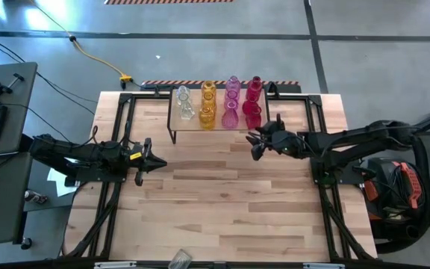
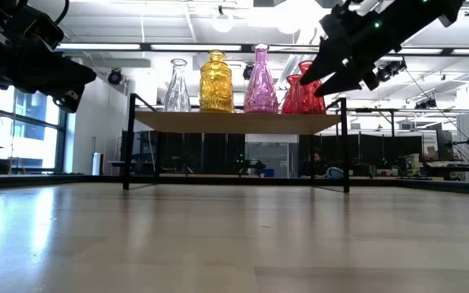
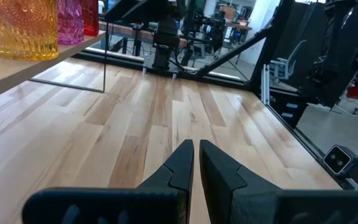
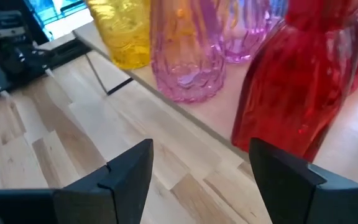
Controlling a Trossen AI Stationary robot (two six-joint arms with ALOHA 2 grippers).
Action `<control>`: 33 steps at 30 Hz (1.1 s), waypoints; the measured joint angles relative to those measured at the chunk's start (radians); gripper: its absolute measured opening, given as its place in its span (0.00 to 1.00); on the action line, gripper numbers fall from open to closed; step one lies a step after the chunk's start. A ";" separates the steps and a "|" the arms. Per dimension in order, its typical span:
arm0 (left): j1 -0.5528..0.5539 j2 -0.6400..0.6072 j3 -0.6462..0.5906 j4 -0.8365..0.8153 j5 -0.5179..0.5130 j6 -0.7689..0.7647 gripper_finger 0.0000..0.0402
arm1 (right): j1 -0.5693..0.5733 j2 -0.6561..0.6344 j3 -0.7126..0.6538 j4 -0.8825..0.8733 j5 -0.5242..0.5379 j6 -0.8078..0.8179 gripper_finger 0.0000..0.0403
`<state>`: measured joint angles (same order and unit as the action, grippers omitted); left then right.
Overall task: Sort vases onto shelf
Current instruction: Put the red vase aligned with the other red vase on the shelf
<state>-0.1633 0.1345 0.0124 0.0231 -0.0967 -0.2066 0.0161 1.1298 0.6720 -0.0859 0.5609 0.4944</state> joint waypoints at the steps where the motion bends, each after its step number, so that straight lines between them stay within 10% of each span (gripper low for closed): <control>1: 0.000 0.000 0.000 0.000 0.000 0.000 0.05 | -0.005 0.002 0.000 0.004 0.001 0.002 0.61; 33: 0.000 0.000 0.000 0.000 0.000 0.000 0.05 | -0.055 0.037 0.000 0.119 -0.019 0.002 0.61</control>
<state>-0.1633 0.1346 0.0124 0.0231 -0.0967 -0.2067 -0.0387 1.1664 0.6720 0.0329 0.5415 0.4969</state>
